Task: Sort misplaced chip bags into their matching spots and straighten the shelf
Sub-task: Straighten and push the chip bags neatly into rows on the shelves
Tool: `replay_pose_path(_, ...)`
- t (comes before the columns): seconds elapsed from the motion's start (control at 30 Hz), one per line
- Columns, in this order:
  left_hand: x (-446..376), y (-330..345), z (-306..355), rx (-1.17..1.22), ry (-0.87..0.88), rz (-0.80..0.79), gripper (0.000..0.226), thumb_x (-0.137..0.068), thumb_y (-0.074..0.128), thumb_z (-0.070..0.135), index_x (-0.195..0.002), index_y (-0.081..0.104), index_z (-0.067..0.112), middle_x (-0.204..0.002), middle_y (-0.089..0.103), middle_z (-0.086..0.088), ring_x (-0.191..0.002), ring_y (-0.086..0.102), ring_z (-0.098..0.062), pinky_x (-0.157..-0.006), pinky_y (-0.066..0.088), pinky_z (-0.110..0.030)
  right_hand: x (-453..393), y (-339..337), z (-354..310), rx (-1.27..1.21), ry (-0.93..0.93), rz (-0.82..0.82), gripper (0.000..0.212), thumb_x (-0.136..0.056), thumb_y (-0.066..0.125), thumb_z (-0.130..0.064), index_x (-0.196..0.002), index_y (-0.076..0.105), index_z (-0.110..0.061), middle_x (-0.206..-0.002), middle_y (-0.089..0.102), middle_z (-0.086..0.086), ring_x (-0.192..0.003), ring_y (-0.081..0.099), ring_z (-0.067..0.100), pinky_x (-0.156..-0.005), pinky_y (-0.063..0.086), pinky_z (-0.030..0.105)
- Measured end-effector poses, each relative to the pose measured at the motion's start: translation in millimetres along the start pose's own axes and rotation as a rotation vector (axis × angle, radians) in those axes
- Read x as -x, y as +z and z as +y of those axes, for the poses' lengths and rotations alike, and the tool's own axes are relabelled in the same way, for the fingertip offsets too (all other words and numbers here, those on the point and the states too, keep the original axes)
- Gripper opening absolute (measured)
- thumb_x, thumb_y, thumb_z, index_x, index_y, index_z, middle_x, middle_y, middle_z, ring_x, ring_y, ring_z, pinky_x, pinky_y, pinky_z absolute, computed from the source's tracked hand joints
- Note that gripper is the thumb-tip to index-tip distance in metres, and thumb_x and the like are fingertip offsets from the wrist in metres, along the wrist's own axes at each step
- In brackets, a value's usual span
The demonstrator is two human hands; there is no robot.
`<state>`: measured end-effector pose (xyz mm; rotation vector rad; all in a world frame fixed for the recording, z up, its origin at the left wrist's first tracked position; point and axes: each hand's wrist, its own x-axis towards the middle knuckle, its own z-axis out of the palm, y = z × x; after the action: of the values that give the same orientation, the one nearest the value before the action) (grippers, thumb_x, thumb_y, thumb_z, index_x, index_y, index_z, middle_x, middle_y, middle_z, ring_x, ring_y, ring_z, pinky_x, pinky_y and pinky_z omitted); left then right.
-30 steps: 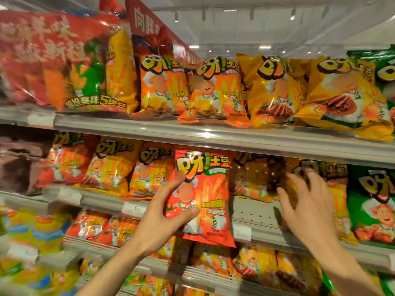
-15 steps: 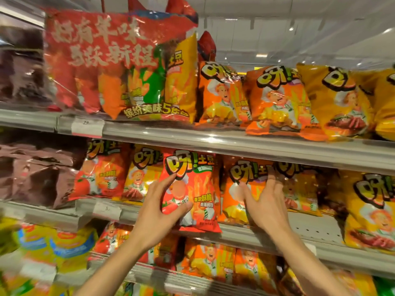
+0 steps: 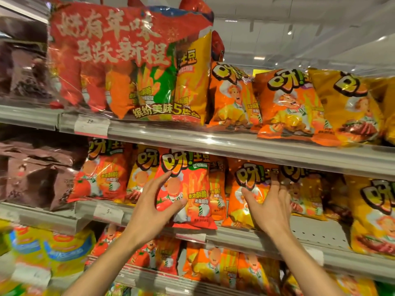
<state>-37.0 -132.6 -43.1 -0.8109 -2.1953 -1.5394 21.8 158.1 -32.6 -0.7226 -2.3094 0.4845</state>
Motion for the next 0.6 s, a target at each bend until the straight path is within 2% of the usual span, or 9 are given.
replay_pose_path(0.17,-1,-16,-7,0.002,-0.011,0.018,0.072,-0.074,0.070,0.068,-0.138,0.039,0.057,-0.149,0.037,0.027,-0.135,0.033,0.011,-0.108,0.033,-0.031,-4,-3,2,0.159,-0.035,-0.013,0.086,-0.087,0.045,-0.069,-0.142,0.036,-0.004,-0.139,0.040,0.028,-0.130,0.034,0.040,-0.106,0.029,0.049)
replay_pose_path(0.27,-2,-31,-14,-0.010,-0.026,0.030,0.074,-0.072,0.067,0.071,-0.138,0.038,0.058,-0.153,0.033,0.024,-0.142,0.029,0.005,-0.113,0.032,-0.037,0,-1,-14,0.240,-0.211,0.131,0.069,-0.091,0.052,-0.057,-0.130,0.048,0.001,-0.123,0.051,0.034,-0.120,0.043,0.045,-0.101,0.034,0.055)
replay_pose_path(0.33,-2,-43,-17,-0.006,-0.030,0.042,0.073,-0.074,0.069,0.069,-0.139,0.039,0.057,-0.146,0.036,0.030,-0.134,0.032,0.014,-0.110,0.033,-0.034,6,5,-35,0.214,-0.356,0.202,0.057,-0.091,0.057,-0.049,-0.122,0.054,-0.001,-0.112,0.056,0.030,-0.110,0.049,0.043,-0.093,0.039,0.053)
replay_pose_path(0.43,-1,-63,-23,-0.014,-0.045,0.062,0.068,-0.080,0.073,0.058,-0.140,0.040,0.054,-0.139,0.037,0.038,-0.126,0.033,0.023,-0.107,0.032,-0.030,13,23,-77,0.083,-0.476,0.050,0.050,-0.092,0.054,-0.047,-0.124,0.058,-0.009,-0.117,0.060,0.020,-0.111,0.053,0.038,-0.092,0.044,0.045)
replay_pose_path(0.5,1,-80,-30,-0.038,-0.045,0.093,0.070,-0.077,0.072,0.064,-0.139,0.042,0.053,-0.141,0.040,0.035,-0.127,0.035,0.020,-0.105,0.032,-0.027,16,37,-108,-0.011,-0.527,-0.079,0.046,-0.094,0.053,-0.044,-0.124,0.060,-0.010,-0.119,0.062,0.015,-0.110,0.057,0.033,-0.091,0.045,0.039)
replay_pose_path(0.6,6,-103,-40,-0.093,-0.043,0.135,0.076,-0.070,0.069,0.069,-0.139,0.043,0.050,-0.140,0.043,0.033,-0.128,0.038,0.016,-0.102,0.033,-0.021,21,54,-150,-0.080,-0.500,-0.236,0.047,-0.096,0.049,-0.043,-0.127,0.060,-0.010,-0.125,0.062,0.014,-0.115,0.058,0.030,-0.092,0.044,0.034)
